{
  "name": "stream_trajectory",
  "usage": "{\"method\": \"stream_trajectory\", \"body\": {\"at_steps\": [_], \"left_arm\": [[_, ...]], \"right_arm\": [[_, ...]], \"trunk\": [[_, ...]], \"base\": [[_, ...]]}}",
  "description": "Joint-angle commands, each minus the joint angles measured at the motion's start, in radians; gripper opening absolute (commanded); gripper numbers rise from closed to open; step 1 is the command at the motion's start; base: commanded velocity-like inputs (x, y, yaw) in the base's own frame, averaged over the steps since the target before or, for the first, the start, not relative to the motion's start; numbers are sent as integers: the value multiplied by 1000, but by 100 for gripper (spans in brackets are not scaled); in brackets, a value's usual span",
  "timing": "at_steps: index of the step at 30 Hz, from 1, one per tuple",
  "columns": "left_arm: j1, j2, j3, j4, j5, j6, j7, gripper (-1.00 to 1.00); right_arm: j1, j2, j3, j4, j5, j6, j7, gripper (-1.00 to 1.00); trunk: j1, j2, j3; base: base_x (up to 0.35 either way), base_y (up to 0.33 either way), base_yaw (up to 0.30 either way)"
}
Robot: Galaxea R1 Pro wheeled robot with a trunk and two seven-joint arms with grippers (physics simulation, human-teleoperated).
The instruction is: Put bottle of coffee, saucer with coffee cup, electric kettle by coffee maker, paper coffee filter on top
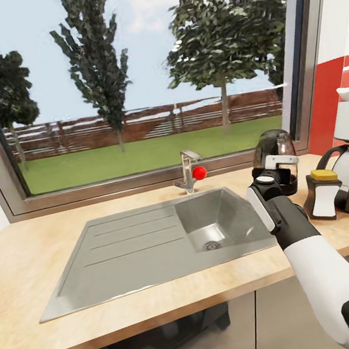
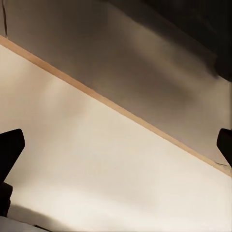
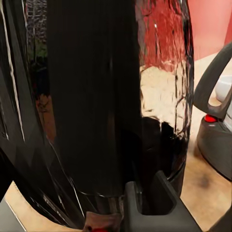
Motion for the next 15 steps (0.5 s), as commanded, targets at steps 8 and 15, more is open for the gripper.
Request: {"method": "stream_trajectory", "body": {"at_steps": [8, 15], "left_arm": [[-1, 0, 8, 2, -5, -3, -4, 100], [-1, 1, 9, 2, -5, -3, -4, 100]], "right_arm": [[-1, -1, 3, -1, -2, 4, -8, -100], [-1, -1, 3, -1, -2, 4, -8, -100]], "trunk": [[0, -1, -1], [0, -1, -1]], "base": [[7, -70, 0], [10, -33, 0]]}}
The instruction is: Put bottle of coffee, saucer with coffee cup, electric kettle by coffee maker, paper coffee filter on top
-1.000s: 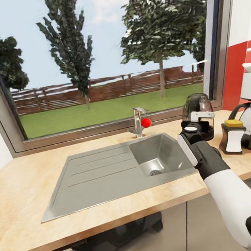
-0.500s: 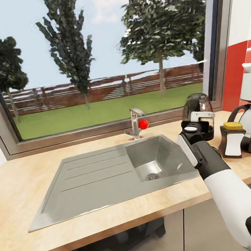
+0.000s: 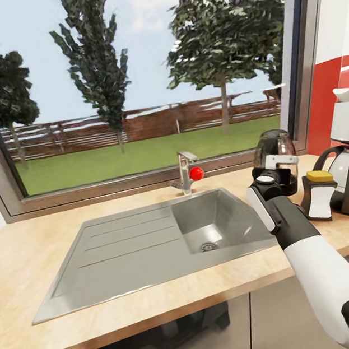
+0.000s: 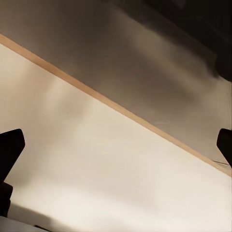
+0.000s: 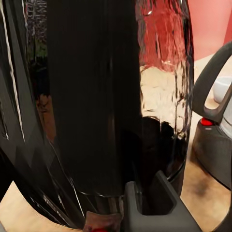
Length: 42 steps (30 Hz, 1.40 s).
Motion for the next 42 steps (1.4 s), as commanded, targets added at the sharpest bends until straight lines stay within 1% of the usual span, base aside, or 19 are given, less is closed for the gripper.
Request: {"method": "stream_trajectory", "body": {"at_steps": [1, 20, 42], "left_arm": [[-1, 0, 8, 2, -5, -3, -4, 100], [-1, 0, 8, 2, -5, -3, -4, 100], [-1, 1, 8, 2, -5, -3, -4, 100]], "right_arm": [[-1, -1, 3, -1, -1, 4, -8, -100], [-1, -1, 3, -1, -1, 4, -9, -100], [-1, -3, 1, -1, -1, 4, -10, -100]], "trunk": [[0, -1, -1], [0, -1, -1], [0, -1, -1]], "base": [[47, -34, 0], [79, -14, 0], [29, -34, 0]]}}
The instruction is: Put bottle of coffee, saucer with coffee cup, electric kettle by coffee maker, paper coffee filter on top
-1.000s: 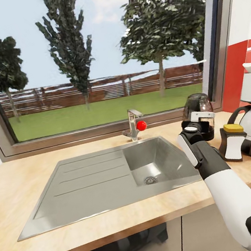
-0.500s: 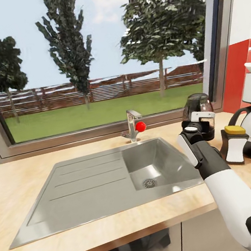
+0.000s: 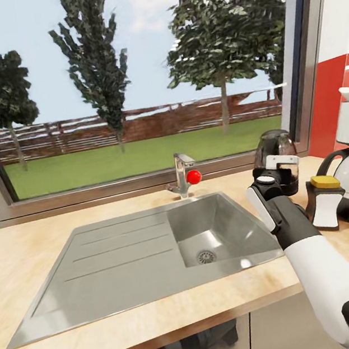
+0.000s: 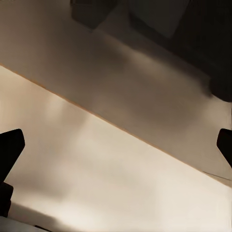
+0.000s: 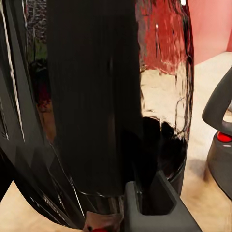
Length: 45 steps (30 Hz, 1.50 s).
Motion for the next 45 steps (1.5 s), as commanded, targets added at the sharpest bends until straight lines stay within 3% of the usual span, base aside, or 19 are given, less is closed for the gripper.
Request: {"method": "stream_trajectory", "body": {"at_steps": [1, 32, 45], "left_arm": [[-1, 0, 8, 2, -5, -3, -4, 100], [-1, -1, 8, 2, -5, -3, -4, 100], [-1, -1, 7, 1, -5, -3, -4, 100]], "right_arm": [[-1, -1, 3, -1, -1, 4, -8, -100], [-1, -2, 3, -1, -1, 4, -8, -100], [-1, -2, 2, -2, -2, 3, -8, -100]], "trunk": [[0, -1, -1], [0, -1, -1], [27, -50, -23]], "base": [[73, -6, 0], [16, -38, 0], [0, 0, 0]]}}
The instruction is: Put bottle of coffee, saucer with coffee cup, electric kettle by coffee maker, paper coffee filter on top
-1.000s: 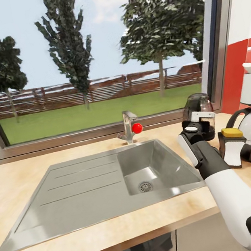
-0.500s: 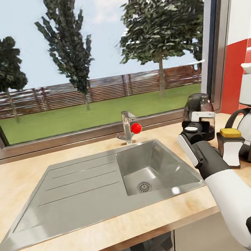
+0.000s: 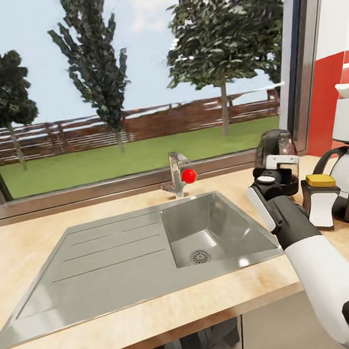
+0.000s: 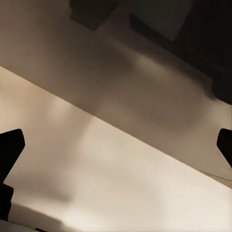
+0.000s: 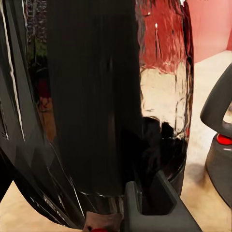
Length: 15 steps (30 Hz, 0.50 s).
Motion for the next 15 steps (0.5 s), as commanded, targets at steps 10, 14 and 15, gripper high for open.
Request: {"method": "stream_trajectory", "body": {"at_steps": [10, 14, 15], "left_arm": [[-1, 0, 7, 1, -5, -3, -4, 100], [-1, 0, 7, 1, -5, -3, -4, 100], [-1, 0, 7, 1, -6, -3, -4, 100]], "right_arm": [[-1, -1, 2, -2, -3, 4, -8, -100], [-1, -1, 2, -2, -3, 4, -8, -100], [-1, -1, 2, -2, -3, 4, -8, -100]], "trunk": [[0, -1, -1], [11, -22, -10], [15, -29, -14]], "base": [[0, 0, 0], [0, 0, 0], [0, 0, 0]]}}
